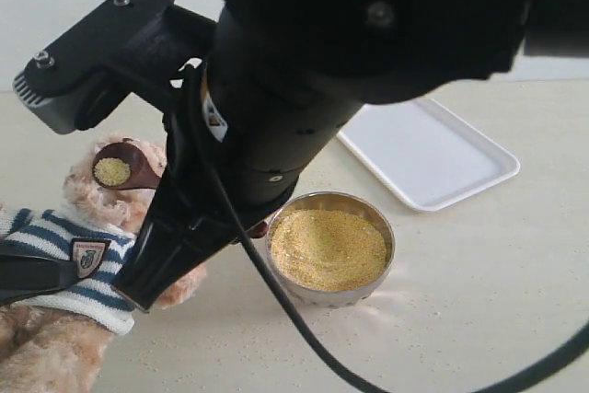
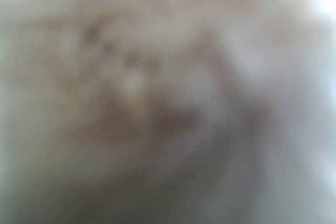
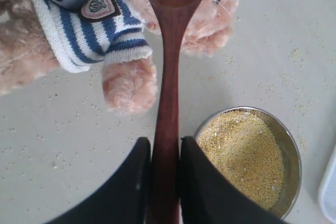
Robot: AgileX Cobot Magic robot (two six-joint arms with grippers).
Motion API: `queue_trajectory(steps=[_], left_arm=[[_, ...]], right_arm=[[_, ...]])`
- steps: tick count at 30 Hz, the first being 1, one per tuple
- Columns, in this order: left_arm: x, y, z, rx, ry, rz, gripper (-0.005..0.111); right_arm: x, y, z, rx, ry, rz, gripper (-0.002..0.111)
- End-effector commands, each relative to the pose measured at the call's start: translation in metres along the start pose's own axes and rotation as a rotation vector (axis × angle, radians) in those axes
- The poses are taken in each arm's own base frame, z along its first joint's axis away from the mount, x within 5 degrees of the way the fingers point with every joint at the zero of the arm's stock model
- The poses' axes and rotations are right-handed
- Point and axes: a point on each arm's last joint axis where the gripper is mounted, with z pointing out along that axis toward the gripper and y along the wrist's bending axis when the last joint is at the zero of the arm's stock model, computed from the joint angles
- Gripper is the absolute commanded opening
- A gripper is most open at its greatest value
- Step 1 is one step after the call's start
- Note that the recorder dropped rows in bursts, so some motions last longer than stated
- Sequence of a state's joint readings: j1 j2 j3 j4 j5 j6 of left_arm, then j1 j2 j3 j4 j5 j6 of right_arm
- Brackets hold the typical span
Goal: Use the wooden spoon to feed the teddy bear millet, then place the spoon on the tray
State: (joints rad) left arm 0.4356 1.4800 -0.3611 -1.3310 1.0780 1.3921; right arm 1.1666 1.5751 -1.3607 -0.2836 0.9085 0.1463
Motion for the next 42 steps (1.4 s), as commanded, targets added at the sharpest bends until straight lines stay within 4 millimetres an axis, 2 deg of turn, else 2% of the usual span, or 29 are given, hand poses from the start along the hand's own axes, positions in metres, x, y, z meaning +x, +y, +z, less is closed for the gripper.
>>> queue_trajectory(steps=[1, 12, 21, 28, 38, 42], left_arm=[[-0.002, -0.002, 0.0, 0.019, -0.019, -0.002, 0.005], [-0.002, -0.002, 0.0, 0.019, -0.019, -0.002, 0.005], [-0.002, -0.002, 0.0, 0.019, -0.019, -0.002, 0.005], [-0.002, -0.002, 0.0, 0.019, -0.019, -0.002, 0.005], [-0.002, -0.002, 0.0, 0.019, -0.019, -0.002, 0.005], [-0.002, -0.002, 0.0, 0.019, -0.019, -0.002, 0.005]], right_arm=[[-0.007, 0.0, 0.011, 0.019, 0.011, -0.024, 0.0], [-0.013, -0.002, 0.036, 0.1, 0.055, -0.103, 0.0], [-0.01, -0.007, 0.05, 0.244, 0.133, -0.266, 0.0], [-0.01, 0.004, 0.057, 0.275, 0.158, -0.367, 0.0], [-0.017, 0.025, 0.05, 0.43, 0.141, -0.569, 0.0], [-0.012, 0.029, 0.059, 0.459, 0.208, -0.596, 0.0]])
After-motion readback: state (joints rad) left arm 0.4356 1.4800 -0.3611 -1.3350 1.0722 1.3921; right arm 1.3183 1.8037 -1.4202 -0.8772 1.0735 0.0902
